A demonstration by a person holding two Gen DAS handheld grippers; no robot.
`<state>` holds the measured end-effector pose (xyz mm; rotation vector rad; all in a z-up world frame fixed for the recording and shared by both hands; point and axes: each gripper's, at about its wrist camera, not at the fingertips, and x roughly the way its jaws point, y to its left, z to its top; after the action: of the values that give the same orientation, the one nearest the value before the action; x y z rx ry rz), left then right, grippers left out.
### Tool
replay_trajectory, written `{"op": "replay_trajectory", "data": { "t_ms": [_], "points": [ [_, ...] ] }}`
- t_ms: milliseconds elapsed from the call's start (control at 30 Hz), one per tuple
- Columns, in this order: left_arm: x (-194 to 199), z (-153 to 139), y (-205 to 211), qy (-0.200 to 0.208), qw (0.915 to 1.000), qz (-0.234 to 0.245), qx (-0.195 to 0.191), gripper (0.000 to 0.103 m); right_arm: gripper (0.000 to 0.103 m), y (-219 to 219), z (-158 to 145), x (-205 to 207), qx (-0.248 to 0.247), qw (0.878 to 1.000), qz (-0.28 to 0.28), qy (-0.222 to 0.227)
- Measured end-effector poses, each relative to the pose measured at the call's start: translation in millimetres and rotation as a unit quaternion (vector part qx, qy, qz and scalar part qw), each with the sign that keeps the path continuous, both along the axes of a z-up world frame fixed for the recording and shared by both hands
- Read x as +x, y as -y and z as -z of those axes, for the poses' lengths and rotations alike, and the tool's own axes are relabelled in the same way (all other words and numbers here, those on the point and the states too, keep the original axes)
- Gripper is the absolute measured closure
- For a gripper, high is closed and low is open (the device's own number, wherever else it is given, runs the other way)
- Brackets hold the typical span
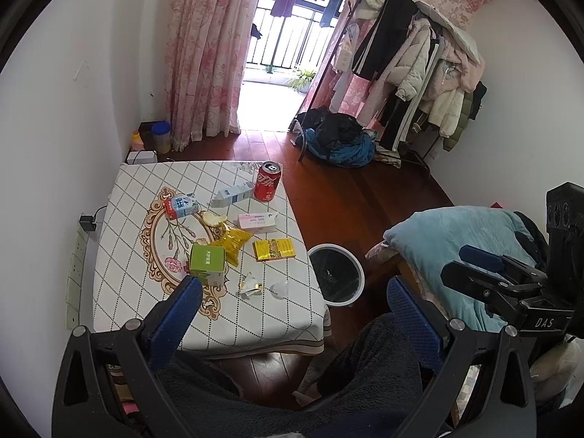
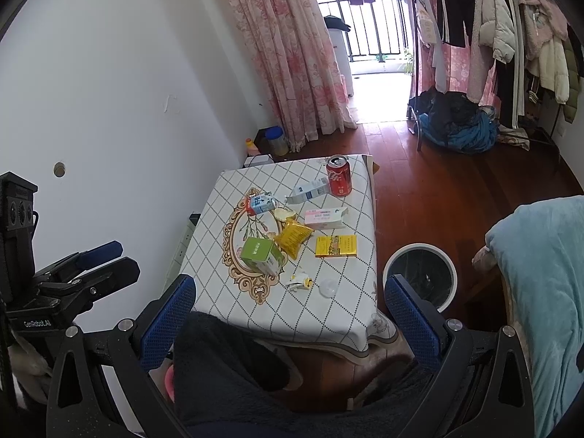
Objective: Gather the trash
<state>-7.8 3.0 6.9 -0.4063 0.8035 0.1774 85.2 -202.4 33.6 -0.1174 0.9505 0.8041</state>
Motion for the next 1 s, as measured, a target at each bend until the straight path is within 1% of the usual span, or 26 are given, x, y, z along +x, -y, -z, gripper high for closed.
{"op": "replay_trajectory", "data": {
  "t_ms": [100, 1000],
  "points": [
    [7, 3, 5, 0.000, 1.0000, 0.002, 0.000, 0.000, 0.000, 0, 0, 0, 0.000, 1.000, 0.000, 0.000],
    [10, 4, 11, 0.001, 1.0000, 0.005, -0.003, 0.000, 0.000, 4, 0, 0, 0.003, 1.000, 0.002, -0.002]
  ]
}}
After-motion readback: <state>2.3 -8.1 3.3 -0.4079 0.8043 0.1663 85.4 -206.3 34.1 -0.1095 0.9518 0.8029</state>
